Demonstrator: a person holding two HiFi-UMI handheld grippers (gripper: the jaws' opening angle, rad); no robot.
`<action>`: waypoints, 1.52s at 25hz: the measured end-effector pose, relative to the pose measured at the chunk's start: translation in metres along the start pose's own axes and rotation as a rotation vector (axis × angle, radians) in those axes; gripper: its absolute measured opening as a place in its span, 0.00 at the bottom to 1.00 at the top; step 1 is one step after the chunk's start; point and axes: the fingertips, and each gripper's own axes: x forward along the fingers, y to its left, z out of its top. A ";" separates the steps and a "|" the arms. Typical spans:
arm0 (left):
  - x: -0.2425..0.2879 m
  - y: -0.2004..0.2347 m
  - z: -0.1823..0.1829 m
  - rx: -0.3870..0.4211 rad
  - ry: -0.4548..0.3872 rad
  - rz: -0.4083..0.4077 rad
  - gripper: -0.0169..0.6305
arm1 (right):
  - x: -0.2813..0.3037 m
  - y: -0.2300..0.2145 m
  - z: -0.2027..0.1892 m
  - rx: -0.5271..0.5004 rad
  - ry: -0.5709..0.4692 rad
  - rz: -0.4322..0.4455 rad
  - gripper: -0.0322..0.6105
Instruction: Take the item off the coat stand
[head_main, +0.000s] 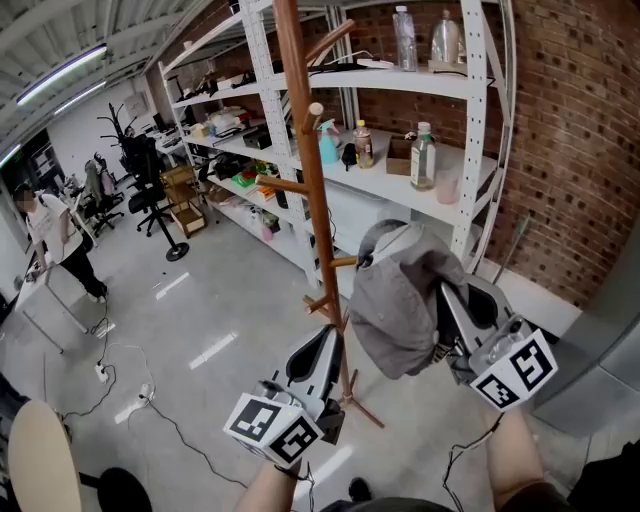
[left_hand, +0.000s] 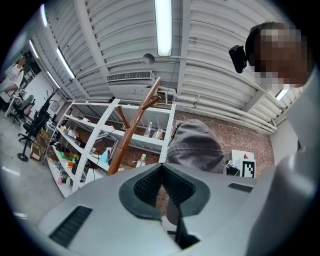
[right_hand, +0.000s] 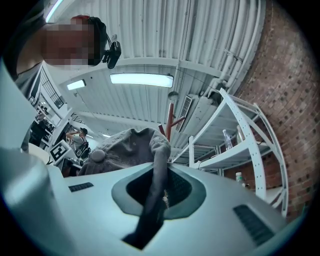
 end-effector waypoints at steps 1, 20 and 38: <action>-0.001 -0.006 -0.004 -0.003 0.005 0.003 0.04 | -0.005 0.001 -0.001 0.004 0.007 0.007 0.10; -0.047 -0.103 -0.051 -0.028 0.041 0.054 0.04 | -0.126 0.023 -0.012 0.088 0.086 0.021 0.10; -0.105 -0.157 -0.057 -0.021 0.057 0.078 0.04 | -0.205 0.060 -0.005 0.094 0.142 -0.011 0.10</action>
